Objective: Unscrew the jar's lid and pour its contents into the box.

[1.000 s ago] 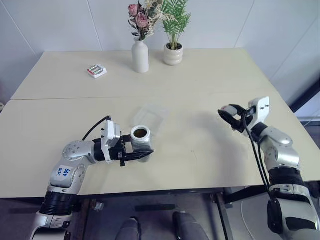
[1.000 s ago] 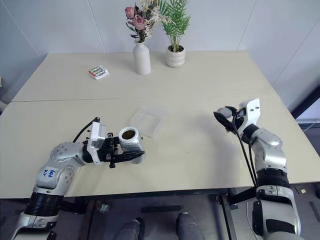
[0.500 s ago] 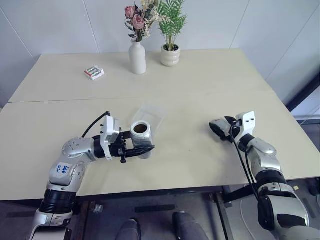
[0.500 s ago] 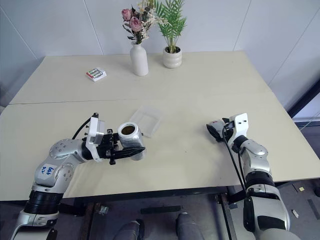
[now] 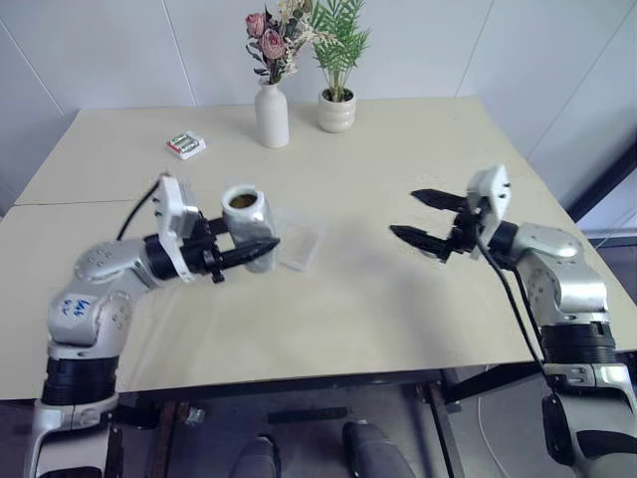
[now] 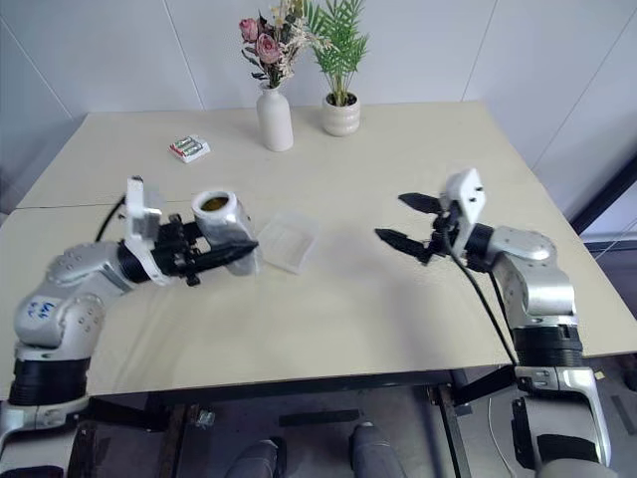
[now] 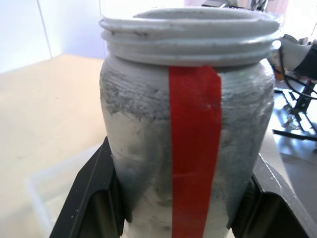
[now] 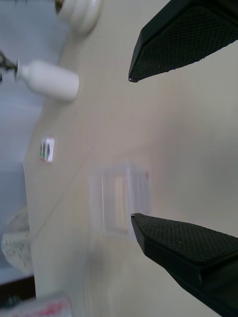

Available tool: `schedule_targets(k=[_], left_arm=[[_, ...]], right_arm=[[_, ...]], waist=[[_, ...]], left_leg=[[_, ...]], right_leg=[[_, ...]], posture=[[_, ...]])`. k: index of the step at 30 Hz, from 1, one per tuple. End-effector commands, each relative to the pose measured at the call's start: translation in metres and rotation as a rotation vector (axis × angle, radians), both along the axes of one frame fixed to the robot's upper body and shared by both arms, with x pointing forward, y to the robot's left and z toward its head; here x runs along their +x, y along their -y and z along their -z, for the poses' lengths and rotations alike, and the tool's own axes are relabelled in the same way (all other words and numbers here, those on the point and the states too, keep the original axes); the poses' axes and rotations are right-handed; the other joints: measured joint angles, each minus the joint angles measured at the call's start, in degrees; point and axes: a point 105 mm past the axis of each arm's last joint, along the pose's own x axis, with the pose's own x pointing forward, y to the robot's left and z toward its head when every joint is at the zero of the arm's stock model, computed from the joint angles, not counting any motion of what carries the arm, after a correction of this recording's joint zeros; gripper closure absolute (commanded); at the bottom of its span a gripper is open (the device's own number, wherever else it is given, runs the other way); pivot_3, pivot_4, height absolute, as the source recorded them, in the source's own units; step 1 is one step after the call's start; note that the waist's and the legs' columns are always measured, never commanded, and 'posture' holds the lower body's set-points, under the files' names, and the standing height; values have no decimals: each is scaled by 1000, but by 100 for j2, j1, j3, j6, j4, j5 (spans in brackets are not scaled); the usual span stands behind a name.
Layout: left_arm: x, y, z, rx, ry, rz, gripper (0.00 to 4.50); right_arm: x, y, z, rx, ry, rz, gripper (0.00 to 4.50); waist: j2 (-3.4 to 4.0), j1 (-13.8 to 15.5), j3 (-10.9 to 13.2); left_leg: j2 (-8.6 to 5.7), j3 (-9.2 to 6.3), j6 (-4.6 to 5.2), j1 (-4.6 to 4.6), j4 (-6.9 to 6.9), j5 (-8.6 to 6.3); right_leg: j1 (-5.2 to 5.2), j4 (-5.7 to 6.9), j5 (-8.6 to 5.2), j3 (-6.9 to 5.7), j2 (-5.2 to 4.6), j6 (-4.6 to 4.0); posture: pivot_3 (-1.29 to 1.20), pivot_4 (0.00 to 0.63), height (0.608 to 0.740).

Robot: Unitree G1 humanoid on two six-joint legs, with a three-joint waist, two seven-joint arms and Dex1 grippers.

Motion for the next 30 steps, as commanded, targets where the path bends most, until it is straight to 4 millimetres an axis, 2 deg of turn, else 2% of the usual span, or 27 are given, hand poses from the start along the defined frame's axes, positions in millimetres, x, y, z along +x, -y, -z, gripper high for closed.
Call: schedule_targets(k=[1, 3, 6, 10, 16, 18, 22, 25, 30], left_arm=[[21, -16, -10, 80, 54, -125, 2409], [36, -20, -11, 132, 60, -184, 2409], [73, -19, -13, 184, 104, -290, 2409], [98, -13, -5, 207, 136, -344, 2409], [114, -2, -8, 210, 221, -391, 2409], [118, -4, -14, 227, 278, -428, 2409], [123, -6, -35, 265, 413, -496, 2409], [119, 5, -52, 432, 646, -480, 2409], [117, 15, -69, 597, 851, -465, 2409]], right_arm=[[-9, -26, -7, -21, 6, -103, 23], [-9, -35, -4, -27, -5, -119, 23], [-5, -50, 11, -36, -38, -118, 23], [-9, -57, 21, -27, -64, -135, 23], [-15, -67, 26, -31, -65, -147, 23], [-15, -66, 27, -32, -65, -141, 23], [-15, -63, 29, -30, -71, -120, 23], [-15, -60, 32, -26, -83, -102, 23], [-13, -54, 32, -13, -88, -67, 23]], waist=[[0, 2, 0], [0, 11, 0], [-2, 55, 0], [-1, 158, -1], [-1, 168, -1], [-2, 162, -1], [-2, 166, 0], [-3, 171, -1], [-3, 166, -1]], left_leg=[[0, 0, 0, -1, 0, 0], [0, 0, 0, -6, -1, 0], [-2, -8, -3, -20, 1, -2], [-3, -10, -5, -56, 2, -4], [1, 0, -9, -143, 10, -2], [0, 2, -10, -181, 36, -1], [-3, 8, -10, -180, 62, -2], [-6, 6, -8, -180, 85, -1], [-12, 7, -5, -176, 90, 3]], right_leg=[[-1, -4, 0, 0, 1, 0], [-1, -10, 0, 1, 0, 1], [-11, -8, 3, -5, 0, 4], [-42, -11, 5, -8, -2, 6], [-145, 35, 4, -9, -7, 6], [-184, 45, 4, -8, -8, 5], [-186, 62, 4, -2, -8, 5], [-184, 83, 5, -2, -7, 6], [-179, 87, 15, 2, -7, 12]], posture=[[0, 150, 740], [0, 150, 740], [0, 150, 740], [0, 150, 740], [0, 150, 740], [0, 150, 740], [0, 150, 740], [0, 150, 740], [0, 150, 740]])
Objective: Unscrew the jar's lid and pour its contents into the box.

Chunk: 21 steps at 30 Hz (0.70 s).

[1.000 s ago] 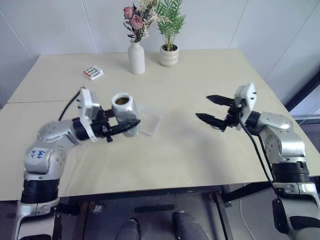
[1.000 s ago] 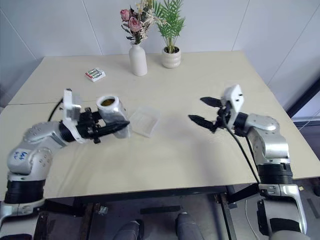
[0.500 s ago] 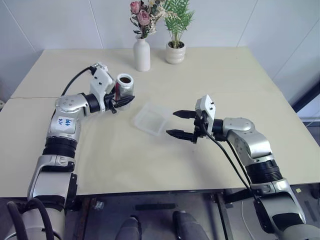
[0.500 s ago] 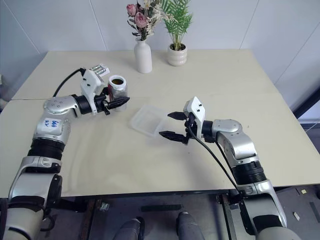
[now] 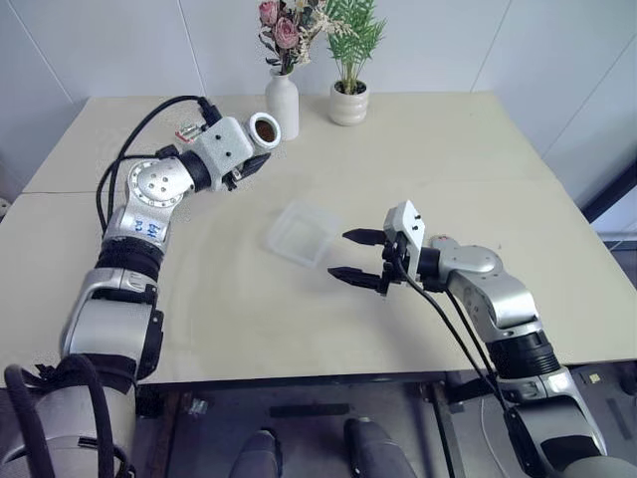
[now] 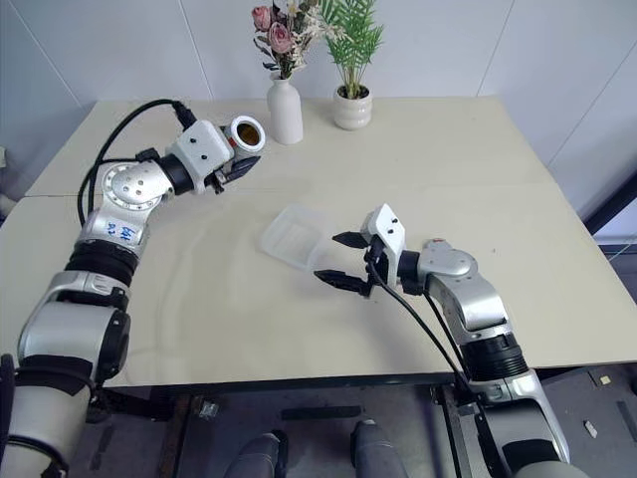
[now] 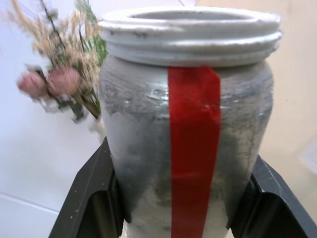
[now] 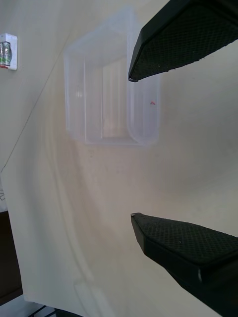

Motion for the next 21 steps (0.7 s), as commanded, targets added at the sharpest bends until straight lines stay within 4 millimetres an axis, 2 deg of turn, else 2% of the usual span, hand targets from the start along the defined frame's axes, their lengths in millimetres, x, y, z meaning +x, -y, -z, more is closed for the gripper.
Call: schedule_targets(k=[1, 7, 10, 14, 21], left_arm=[[-3, 9, -25, 173, 165, -5, 2409], [-6, 29, -39, 544, 423, -1, 2409], [-3, 36, -44, 761, 612, -30, 2409], [3, 47, -41, 1027, 856, -16, 2409], [9, 68, -36, 1348, 1046, 52, 2409]], right_arm=[[1, 11, -16, 24, 50, 42, 23], [1, 38, -25, -10, 75, 102, 23], [1, 47, -32, -12, 89, 130, 23], [0, 49, -36, 9, 93, 150, 23], [-1, 45, -38, 48, 87, 165, 23]], waist=[[-1, 1, 1], [-5, 11, 3], [-7, 1, 4], [-10, -13, 6], [-28, 3, 16]], left_leg=[[0, 0, 1, 1, 2, 1], [-4, -1, 3, -2, -3, 2], [-3, -1, 3, -2, -7, 2], [-4, 2, 4, -2, -5, 1], [-6, 4, 4, -5, -8, 1]], right_leg=[[1, 2, 1, 0, 0, 0], [1, -5, 2, 2, 0, 4], [1, -8, 1, 3, 1, 5], [1, -7, -1, 8, 1, 9], [-1, -8, -3, 12, 4, 13]], posture=[[0, 150, 740], [0, 150, 740], [0, 150, 740], [0, 150, 740], [0, 150, 740]])
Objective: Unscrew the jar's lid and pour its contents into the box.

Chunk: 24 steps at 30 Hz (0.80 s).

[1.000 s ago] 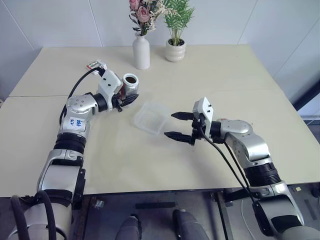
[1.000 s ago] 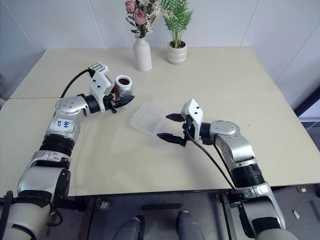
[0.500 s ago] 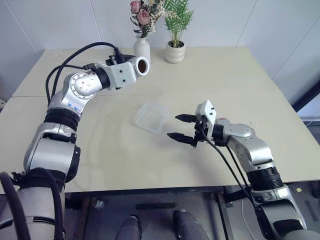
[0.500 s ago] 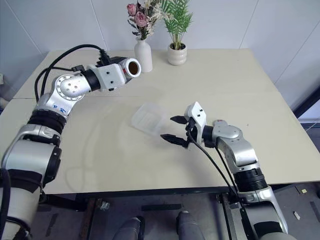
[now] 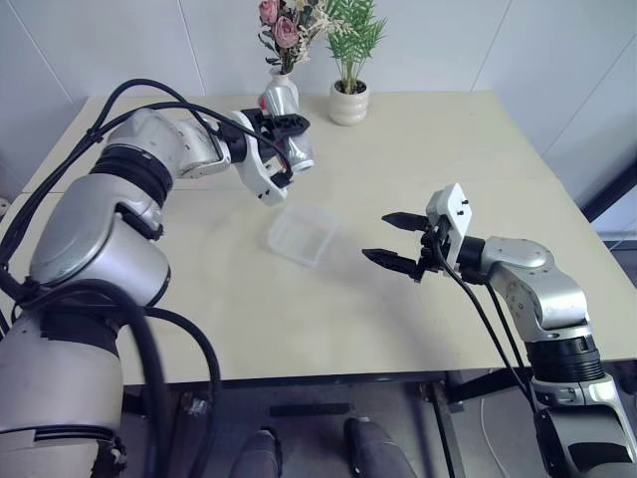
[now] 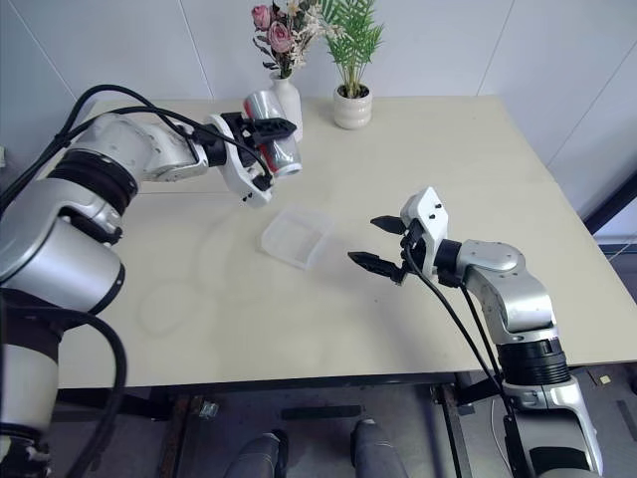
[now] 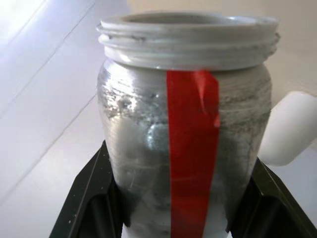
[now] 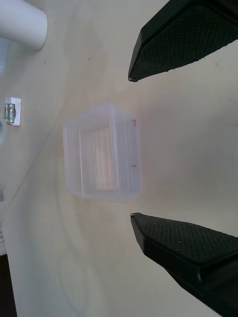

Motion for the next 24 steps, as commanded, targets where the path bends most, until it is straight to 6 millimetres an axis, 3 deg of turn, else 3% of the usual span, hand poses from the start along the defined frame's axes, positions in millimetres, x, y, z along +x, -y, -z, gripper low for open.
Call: schedule_targets(k=[1, 5, 9, 11, 16, 21, 24], left_arm=[[0, 13, -23, 117, 119, -2, 2409], [5, 29, -19, 217, 141, -50, 2409], [17, 15, -16, 269, 128, -234, 2409], [15, 20, -15, 303, 142, -196, 2409], [14, 18, -16, 136, 20, -236, 2409], [6, 14, -16, -281, -272, -216, 2409], [2, -1, -11, -507, -469, -216, 2409]], right_arm=[[-3, -1, -14, 43, 46, 3, 23], [1, -4, -18, 76, 57, 14, 23], [2, -9, -19, 93, 59, 9, 23], [2, -10, -19, 100, 62, 8, 23], [2, -12, -21, 112, 68, 6, 23], [2, -12, -20, 101, 70, 0, 23], [2, -12, -22, 104, 72, -6, 23]], waist=[[-4, 9, 2], [-5, 42, 3], [-5, 21, 3], [-5, -1, 3], [-5, 14, 3], [-5, 11, 3], [-5, -10, 3]], left_leg=[[0, 0, 0, -2, -1, 0], [-2, 0, 0, -5, -3, -1], [-1, 3, 0, -3, -3, -1], [0, 3, 0, -3, -2, 0], [0, 3, 0, -2, -2, -1], [1, 3, 0, -1, -1, 0], [2, 7, 0, 5, 2, 0]], right_leg=[[-1, 0, 0, 0, 0, 0], [-2, -3, -1, 1, 0, 1], [-3, 2, -1, 2, 1, 1], [-4, 4, -1, 4, 2, 1], [-4, 6, -1, 6, 2, 1], [-4, 7, -1, 7, 2, 1], [-4, 18, -1, 8, 2, 0]], posture=[[0, 150, 740], [0, 150, 740], [0, 150, 740], [0, 150, 740], [0, 150, 740], [0, 150, 740], [0, 150, 740]])
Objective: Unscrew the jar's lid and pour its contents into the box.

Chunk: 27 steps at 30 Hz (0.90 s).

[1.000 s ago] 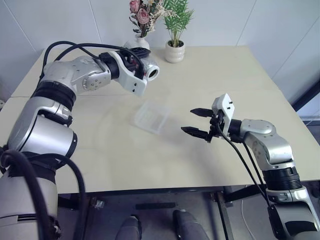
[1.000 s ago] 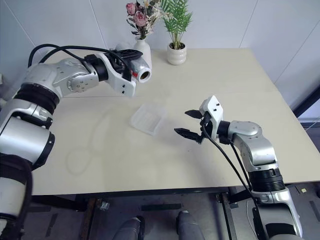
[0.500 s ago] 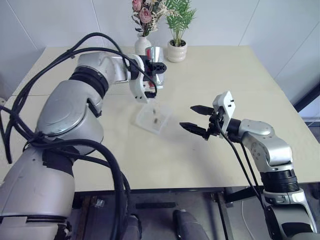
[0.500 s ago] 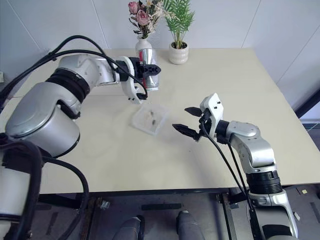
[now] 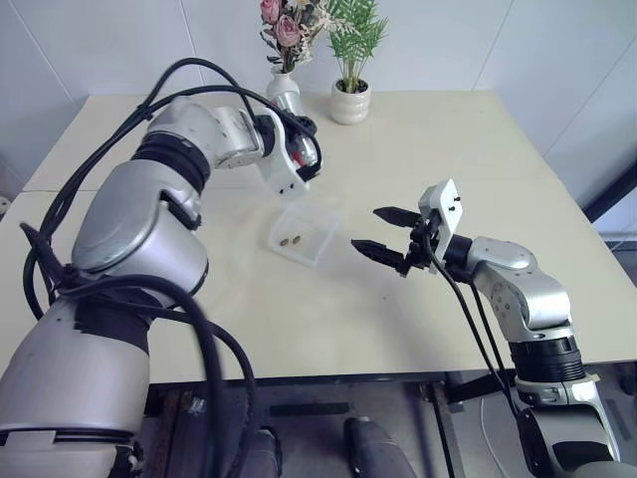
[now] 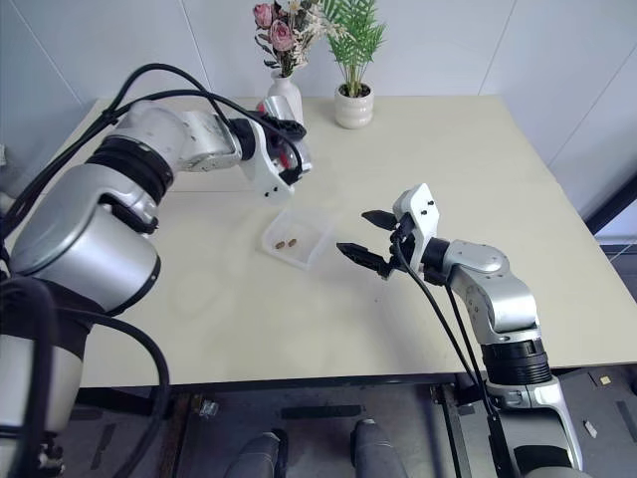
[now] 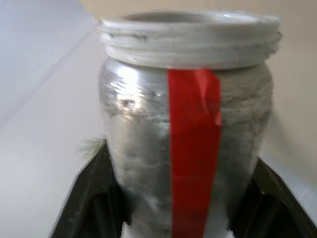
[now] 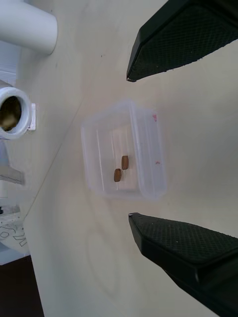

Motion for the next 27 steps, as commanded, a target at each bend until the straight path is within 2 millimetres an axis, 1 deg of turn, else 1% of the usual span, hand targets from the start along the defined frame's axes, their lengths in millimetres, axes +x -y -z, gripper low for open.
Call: schedule_targets(k=[1, 2, 3, 5, 6, 8, 10, 11, 13, 14, 15, 17, 18, 20, 22, 23, 24, 26, 27], left_arm=[[-6, -13, -8, -370, -194, -7, 2409], [-7, -16, -8, -466, -257, -12, 2409], [-7, -23, -2, -615, -380, -24, 2409], [-8, -48, 13, -947, -605, -36, 2409], [-9, -56, 18, -1062, -690, -26, 2409], [-7, -74, 16, -1265, -715, -19, 2409], [-6, -88, 16, -1410, -721, -20, 2409], [-5, -101, 18, -1557, -736, -15, 2409], [-7, -137, 30, -1818, -701, -26, 2409], [-9, -152, 36, -1908, -672, -43, 2409], [-10, -161, 40, -1952, -652, -56, 2409], [-13, -170, 43, -1996, -618, -69, 2409], [-16, -178, 46, -2019, -591, -79, 2409], [-23, -204, 53, -2112, -483, -94, 2409], [-29, -226, 62, -2177, -395, -138, 2409], [-32, -239, 72, -2215, -349, -198, 2409], [-34, -247, 79, -2239, -318, -240, 2409], [-37, -255, 88, -2228, -288, -280, 2409], [-41, -257, 89, -2215, -251, -261, 2409]], right_arm=[[-3, 0, -20, 20, 69, -17, 23], [-3, 1, -20, 21, 70, -18, 23], [-3, 0, -21, 21, 73, -26, 23], [-3, -5, -25, 25, 93, -45, 23], [-3, -7, -27, 28, 101, -52, 23], [-3, -9, -34, 47, 127, -61, 23], [-5, -11, -39, 63, 150, -80, 23], [-7, -12, -42, 66, 164, -95, 23], [-17, -17, -50, 60, 215, -160, 23], [-22, -18, -54, 66, 240, -185, 23], [-24, -19, -57, 70, 255, -199, 23], [-27, -19, -61, 72, 273, -214, 23], [-29, -19, -61, 56, 285, -218, 23], [-31, -19, -63, 29, 300, -228, 23], [-34, -19, -63, 20, 306, -234, 23], [-35, -20, -64, 20, 309, -235, 23], [-36, -20, -64, 20, 311, -236, 23], [-38, -20, -65, 23, 315, -236, 23], [-39, -20, -66, 24, 318, -237, 23]], waist=[[0, -9, 0], [0, -8, 0], [0, -3, 0], [3, -13, -2], [3, -27, -2], [3, -38, -2], [3, -30, -2], [3, -25, -2], [3, -28, -3], [3, -43, -3], [4, -61, -4], [3, -72, -4], [3, -58, -4], [3, -30, -4], [0, -27, -6], [0, -29, -6], [0, -31, -6], [0, -30, -6], [0, -24, -6]], left_leg=[[1, 2, 0, 3, 2, 0], [1, 1, -1, 4, 5, 1], [0, 2, -1, 5, 8, 3], [-1, 1, 0, 5, 14, 6], [1, 2, 0, 7, 19, 6], [4, -1, 3, 10, 20, 9], [5, -10, 2, 8, 24, 13], [5, -17, 2, 6, 26, 14], [4, -20, 1, 4, 34, 14], [4, -19, 1, 7, 36, 14], [6, -16, 1, 9, 38, 14], [6, -19, 1, 12, 41, 14], [6, -23, -1, 12, 46, 15], [5, -29, -7, 11, 52, 19], [6, -29, -8, 11, 60, 21], [6, -28, -8, 12, 65, 21], [8, -27, -8, 12, 72, 21], [9, -26, -7, 13, 84, 21], [9, -27, -7, 16, 88, 21]], right_leg=[[0, 6, 0, 1, 0, -1], [0, 11, 0, 1, 0, -1], [0, 17, 0, 0, 0, -2], [0, 23, 0, -1, 0, -4], [1, 28, 2, -1, 0, -6], [0, 36, 4, -4, 1, -10], [-1, 43, 6, -9, 3, -12], [0, 46, 6, -13, 4, -13], [0, 52, 6, -14, 3, -13], [3, 52, 7, -13, 1, -12], [3, 54, 7, -12, 0, -11], [3, 65, 8, -13, 0, -11], [2, 72, 8, -17, 0, -12], [2, 80, 12, -22, 1, -18], [3, 83, 17, -23, 1, -22], [4, 84, 20, -23, 1, -24], [5, 85, 23, -24, 2, -25], [7, 91, 25, -24, 4, -26], [13, 92, 26, -26, 5, -27]], posture=[[0, 150, 740], [0, 150, 740], [0, 150, 740], [0, 150, 740], [0, 150, 740], [0, 150, 740], [0, 150, 740], [0, 150, 740], [0, 150, 740], [0, 150, 740], [0, 150, 740], [0, 150, 740], [0, 150, 740], [0, 150, 740], [0, 150, 740], [0, 150, 740], [0, 150, 740], [0, 150, 740], [0, 150, 740]])
